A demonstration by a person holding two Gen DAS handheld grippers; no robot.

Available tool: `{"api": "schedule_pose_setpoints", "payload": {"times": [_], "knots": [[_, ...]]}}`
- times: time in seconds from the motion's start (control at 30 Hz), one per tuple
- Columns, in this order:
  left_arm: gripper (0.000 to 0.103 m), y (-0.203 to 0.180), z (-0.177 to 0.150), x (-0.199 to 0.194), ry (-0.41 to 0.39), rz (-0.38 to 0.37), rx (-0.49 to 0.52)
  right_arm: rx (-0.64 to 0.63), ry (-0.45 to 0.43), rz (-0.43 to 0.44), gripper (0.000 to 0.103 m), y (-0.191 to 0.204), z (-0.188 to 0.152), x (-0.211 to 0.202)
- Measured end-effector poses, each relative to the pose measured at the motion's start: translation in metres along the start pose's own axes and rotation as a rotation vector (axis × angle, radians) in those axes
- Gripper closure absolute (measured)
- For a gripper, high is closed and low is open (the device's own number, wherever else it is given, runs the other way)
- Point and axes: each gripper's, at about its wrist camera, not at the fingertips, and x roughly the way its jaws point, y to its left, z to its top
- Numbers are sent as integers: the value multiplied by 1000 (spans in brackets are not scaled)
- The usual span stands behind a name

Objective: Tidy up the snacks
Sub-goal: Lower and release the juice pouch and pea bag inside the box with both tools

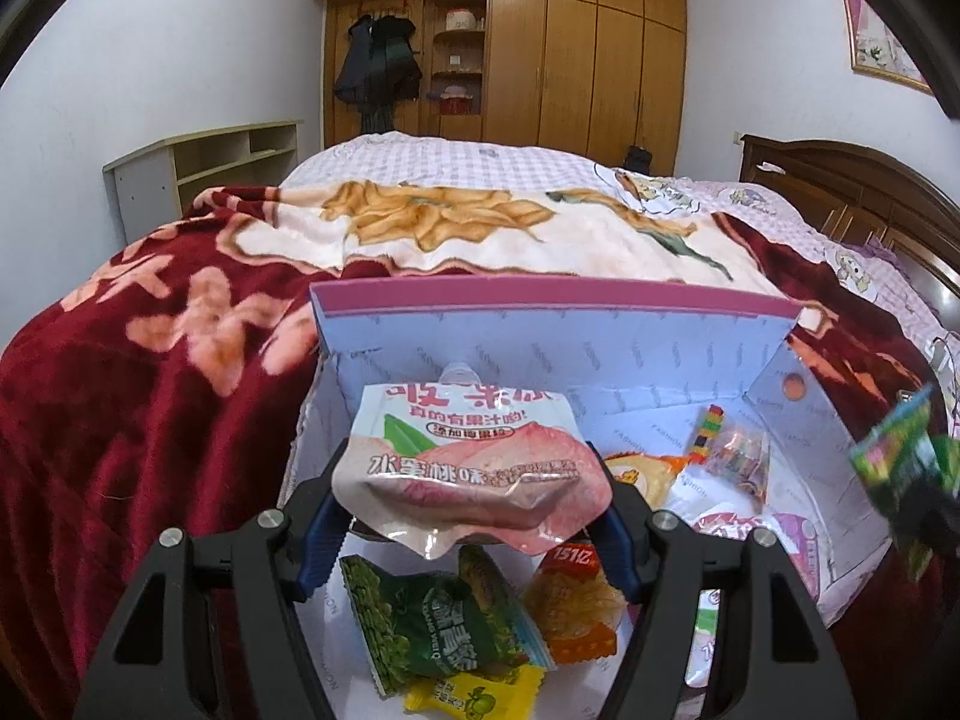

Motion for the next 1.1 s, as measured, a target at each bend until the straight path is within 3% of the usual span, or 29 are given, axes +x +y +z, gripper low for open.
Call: {"api": "schedule_pose_setpoints", "payload": {"times": [0.47,0.73,0.9,1.1], "knots": [[30,6,-3,6,26,-8,-27,22,51,-68,67,-18,17,55],[29,5,-3,5,29,-9,-24,51,79,-68,66,-27,15,66],[22,2,-3,2,24,-5,-18,42,50,-73,49,-24,16,62],[21,2,-3,-5,16,-29,-32,33,23,-66,45,-21,17,56]]}}
